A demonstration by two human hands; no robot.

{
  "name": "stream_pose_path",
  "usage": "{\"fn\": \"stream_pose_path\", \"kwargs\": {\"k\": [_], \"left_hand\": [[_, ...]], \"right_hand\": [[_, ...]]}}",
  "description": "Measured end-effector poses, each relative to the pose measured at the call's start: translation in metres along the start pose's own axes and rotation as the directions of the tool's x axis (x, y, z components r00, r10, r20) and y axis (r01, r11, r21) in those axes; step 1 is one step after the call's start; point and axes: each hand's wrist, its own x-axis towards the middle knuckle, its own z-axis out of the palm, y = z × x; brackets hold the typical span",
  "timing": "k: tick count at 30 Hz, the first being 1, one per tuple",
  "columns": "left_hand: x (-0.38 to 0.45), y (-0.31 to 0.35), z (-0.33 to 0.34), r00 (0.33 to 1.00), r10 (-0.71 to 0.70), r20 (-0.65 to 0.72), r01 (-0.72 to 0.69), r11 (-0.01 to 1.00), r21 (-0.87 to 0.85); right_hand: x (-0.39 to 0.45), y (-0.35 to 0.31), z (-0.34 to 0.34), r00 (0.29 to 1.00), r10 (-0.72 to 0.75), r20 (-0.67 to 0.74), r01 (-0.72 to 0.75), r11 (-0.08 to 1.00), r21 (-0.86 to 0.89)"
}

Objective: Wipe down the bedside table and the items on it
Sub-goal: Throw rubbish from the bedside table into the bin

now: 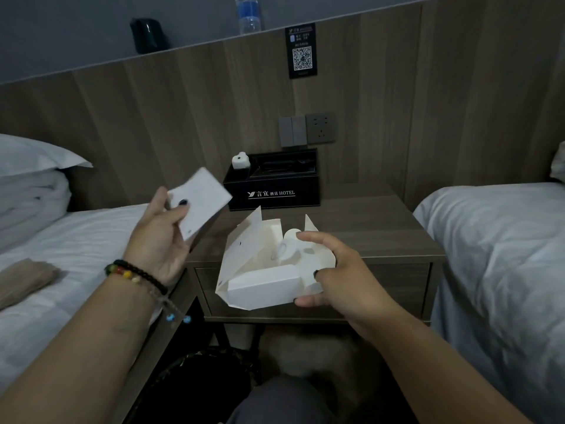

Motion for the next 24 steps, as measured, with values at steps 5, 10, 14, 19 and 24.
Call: {"fn": "stream_pose_path", "kwargs": {"k": [5, 10, 14, 19, 24], "left_hand": [[-0.016, -0.022, -0.050, 0.960, 0.018, -0.278, 0.096, 0.915, 0.391], [-0.067, -0.044, -0.041, 0.874, -0.484, 0.032, 0.479, 0.872, 0.103], [-0.090, -0.053, -0.035, 0.866, -0.461, 0.192, 0.495, 0.842, -0.215], [-0.097, -0.067, -0.047, 0.893, -0.423, 0.152, 0.448, 0.862, -0.238], [-0.100, -0.058, -0.065, 0.919, -0.368, 0.144, 0.392, 0.894, -0.217]], "right_hand": [[0.001, -0.005, -0.004, 0.998, -0.037, 0.057, 0.041, 0.997, -0.061], [-0.001, -0.010, 0.004, 0.979, -0.034, 0.200, 0.079, 0.972, -0.220], [-0.002, -0.003, 0.017, 0.960, -0.015, 0.280, 0.118, 0.929, -0.352], [0.011, 0.008, 0.019, 0.881, -0.327, 0.343, 0.443, 0.312, -0.841], [0.029, -0.011, 0.047, 0.671, -0.247, 0.699, 0.566, -0.438, -0.698]]}}
